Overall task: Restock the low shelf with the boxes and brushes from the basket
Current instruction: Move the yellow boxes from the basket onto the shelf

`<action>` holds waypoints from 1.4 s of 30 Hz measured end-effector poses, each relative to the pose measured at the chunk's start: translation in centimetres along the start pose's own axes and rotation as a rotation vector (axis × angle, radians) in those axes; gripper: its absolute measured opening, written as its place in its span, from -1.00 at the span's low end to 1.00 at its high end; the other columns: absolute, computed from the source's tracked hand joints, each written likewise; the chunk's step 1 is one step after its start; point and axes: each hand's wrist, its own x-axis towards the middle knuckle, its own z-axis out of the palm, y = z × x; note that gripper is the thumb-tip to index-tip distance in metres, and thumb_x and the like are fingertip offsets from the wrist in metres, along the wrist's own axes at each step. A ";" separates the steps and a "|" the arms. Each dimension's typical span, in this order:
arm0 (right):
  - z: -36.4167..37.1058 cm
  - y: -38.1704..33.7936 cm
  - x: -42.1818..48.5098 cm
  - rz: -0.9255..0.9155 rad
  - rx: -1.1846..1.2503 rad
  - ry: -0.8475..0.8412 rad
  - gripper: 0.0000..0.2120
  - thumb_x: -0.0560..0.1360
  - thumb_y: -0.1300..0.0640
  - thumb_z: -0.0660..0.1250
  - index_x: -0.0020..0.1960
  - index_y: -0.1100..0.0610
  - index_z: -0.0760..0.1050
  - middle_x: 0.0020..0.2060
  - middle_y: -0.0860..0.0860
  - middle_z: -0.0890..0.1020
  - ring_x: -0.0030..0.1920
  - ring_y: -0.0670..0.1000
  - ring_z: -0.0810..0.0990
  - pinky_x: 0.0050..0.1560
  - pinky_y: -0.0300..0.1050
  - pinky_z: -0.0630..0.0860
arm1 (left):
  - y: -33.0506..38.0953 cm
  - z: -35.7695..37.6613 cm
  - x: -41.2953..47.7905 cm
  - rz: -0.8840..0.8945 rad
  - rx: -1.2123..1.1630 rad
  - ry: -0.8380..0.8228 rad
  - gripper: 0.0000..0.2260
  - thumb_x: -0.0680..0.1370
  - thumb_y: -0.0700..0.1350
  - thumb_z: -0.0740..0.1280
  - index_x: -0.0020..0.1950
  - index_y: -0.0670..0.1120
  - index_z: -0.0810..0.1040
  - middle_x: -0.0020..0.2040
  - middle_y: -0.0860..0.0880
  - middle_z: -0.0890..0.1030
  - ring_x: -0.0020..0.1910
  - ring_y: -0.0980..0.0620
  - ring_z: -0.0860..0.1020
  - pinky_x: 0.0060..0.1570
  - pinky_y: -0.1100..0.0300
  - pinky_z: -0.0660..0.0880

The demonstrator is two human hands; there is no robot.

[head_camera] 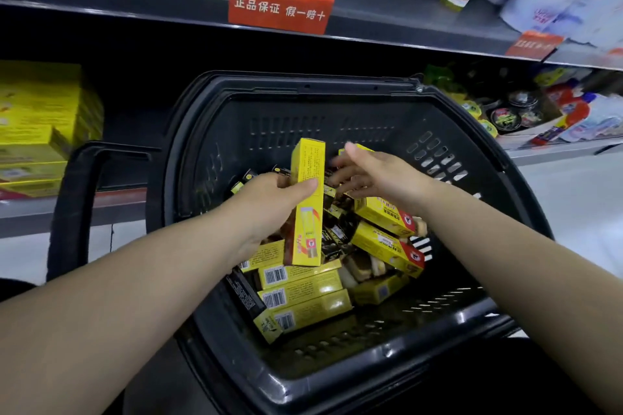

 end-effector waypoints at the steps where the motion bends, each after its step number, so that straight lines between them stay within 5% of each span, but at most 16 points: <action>1: -0.8 1.2 0.5 0.017 -0.233 0.060 -0.59 0.57 -0.16 0.14 0.24 0.09 0.46 0.07 0.05 0.62 0.11 0.09 0.59 0.11 -0.08 0.52 | -0.1 -0.2 0.0 -0.010 0.006 0.013 -0.85 0.51 0.08 0.33 -0.12 0.01 0.53 -0.13 0.01 0.66 -0.10 0.05 0.60 0.04 0.08 0.50; 4: -2.7 5.5 1.4 0.196 -0.920 0.073 -0.43 0.50 -0.06 0.32 0.39 0.18 0.25 0.29 0.15 0.43 0.23 0.16 0.47 0.16 -0.02 0.45 | -0.3 -0.6 0.2 -0.035 0.022 0.043 -0.84 0.50 0.08 0.35 -0.09 0.00 0.55 -0.10 -0.01 0.65 -0.10 0.03 0.59 0.06 0.07 0.50; 7: -2.7 8.5 1.9 0.334 -1.013 -0.001 -0.33 0.47 -0.04 0.36 0.41 0.19 0.14 0.31 0.18 0.37 0.24 0.19 0.43 0.16 0.03 0.44 | -0.4 -0.6 0.3 -0.065 0.011 0.032 -0.80 0.49 0.07 0.36 -0.02 -0.04 0.56 -0.07 -0.03 0.66 -0.06 0.00 0.60 0.07 0.05 0.51; 10: -1.9 9.3 2.9 0.303 -1.068 0.079 -0.40 0.50 -0.03 0.33 0.39 0.21 0.15 0.29 0.18 0.37 0.25 0.22 0.42 0.20 0.13 0.42 | -0.5 -0.4 0.4 -0.079 0.005 0.005 -0.71 0.49 0.07 0.37 0.09 -0.08 0.54 -0.03 -0.05 0.66 -0.02 -0.02 0.61 0.10 0.03 0.52; 15: -1.7 6.6 2.8 0.230 -1.216 0.050 -0.39 0.45 -0.17 0.34 0.35 0.14 0.26 0.19 0.14 0.47 0.16 0.16 0.48 0.02 0.02 0.47 | -0.5 -0.3 0.4 -0.106 -0.035 -0.013 -0.68 0.49 0.06 0.36 0.14 -0.10 0.50 -0.04 -0.08 0.66 -0.07 -0.02 0.62 0.11 0.02 0.53; 17: -1.8 4.6 2.1 0.172 -0.946 0.120 -0.52 0.42 -0.18 0.38 0.12 0.14 0.39 0.04 0.10 0.57 -0.01 0.10 0.54 -0.07 -0.06 0.48 | -0.5 -0.3 0.5 -0.111 -0.054 0.003 -0.64 0.49 0.11 0.35 0.15 -0.09 0.48 -0.05 -0.08 0.66 -0.06 -0.04 0.62 0.15 -0.02 0.50; 19: -1.5 2.3 1.1 0.170 -0.348 0.093 -0.61 0.44 -0.14 0.36 0.06 0.15 0.48 0.00 0.07 0.63 -0.08 0.06 0.62 -0.05 -0.07 0.53 | -0.4 -0.3 0.5 -0.114 -0.084 0.020 -0.59 0.49 0.17 0.32 0.21 -0.06 0.45 0.01 -0.08 0.64 0.01 -0.06 0.59 0.18 -0.05 0.47; 22: -0.2 -0.5 -0.4 0.164 0.264 -0.076 -0.72 0.52 -0.12 0.25 -0.01 0.08 0.55 -0.09 0.08 0.64 -0.21 0.05 0.66 -0.20 -0.15 0.59 | -0.2 -0.1 0.6 -0.111 -0.152 0.006 -0.62 0.51 0.19 0.26 0.21 -0.01 0.41 -0.12 -0.01 0.65 -0.19 0.07 0.62 -0.13 0.11 0.54; 24: 0.7 -1.3 -0.7 0.114 0.325 -0.096 -0.74 0.54 -0.09 0.23 -0.04 0.09 0.56 -0.15 0.07 0.66 -0.22 0.05 0.67 -0.27 -0.18 0.59 | 0.0 0.0 0.4 -0.104 -0.192 -0.022 -0.68 0.53 0.17 0.25 0.15 0.00 0.42 -0.22 -0.02 0.68 -0.30 0.06 0.65 -0.23 0.12 0.56; 28: 1.3 -1.4 -0.6 0.074 0.305 -0.100 -0.71 0.54 -0.06 0.24 0.06 0.14 0.55 -0.06 0.09 0.66 -0.13 0.07 0.66 -0.16 -0.17 0.60 | -0.1 0.0 0.3 -0.087 -0.224 -0.033 -0.64 0.50 0.14 0.30 0.18 -0.05 0.42 -0.13 -0.06 0.70 -0.19 -0.01 0.68 -0.19 0.08 0.59; 34: 1.0 0.3 -0.1 0.058 0.329 -0.163 -0.48 0.44 -0.21 0.22 0.21 0.16 0.48 0.07 0.10 0.65 -0.02 0.11 0.67 0.03 -0.10 0.59 | -0.3 -0.1 0.3 -0.083 -0.058 -0.011 -0.44 0.29 0.00 0.55 0.18 0.04 0.35 0.01 -0.08 0.62 -0.17 0.00 0.66 -0.39 0.17 0.57; 36: -0.4 1.9 0.4 0.113 0.186 -0.114 -0.50 0.49 -0.24 0.15 0.15 0.13 0.50 0.05 0.10 0.65 -0.01 0.09 0.67 0.05 -0.08 0.58 | -0.5 -0.2 0.5 -0.088 -0.027 0.040 -0.43 0.29 -0.03 0.56 0.18 0.01 0.34 0.02 -0.08 0.60 -0.10 -0.04 0.63 -0.27 0.09 0.60; 38: -2.1 4.6 1.2 0.213 -0.363 -0.077 -0.55 0.54 -0.21 0.15 0.10 0.16 0.50 0.03 0.10 0.62 0.01 0.09 0.62 0.05 -0.07 0.53 | -0.7 -0.3 0.6 -0.096 -0.018 0.074 -0.44 0.30 -0.07 0.56 0.19 -0.06 0.37 -0.01 -0.08 0.61 -0.07 -0.05 0.61 -0.18 0.07 0.57; 40: -3.1 7.9 1.6 0.337 -0.932 -0.198 -0.51 0.53 -0.18 0.21 0.18 0.24 0.47 0.09 0.13 0.58 0.05 0.11 0.56 -0.03 -0.11 0.45 | -0.9 -0.5 0.9 -0.102 -0.018 0.083 -0.49 0.30 -0.10 0.56 0.18 -0.11 0.45 0.01 -0.08 0.63 -0.04 -0.04 0.60 -0.08 0.07 0.55; 42: -3.4 10.7 1.7 0.465 -1.073 -0.300 -0.40 0.49 -0.17 0.29 0.35 0.23 0.35 0.23 0.13 0.49 0.13 0.10 0.52 0.02 -0.10 0.45 | -1.0 -0.7 1.1 -0.110 0.004 0.069 -0.52 0.30 -0.10 0.56 0.15 -0.10 0.51 0.05 -0.08 0.63 0.04 -0.06 0.58 0.10 0.02 0.51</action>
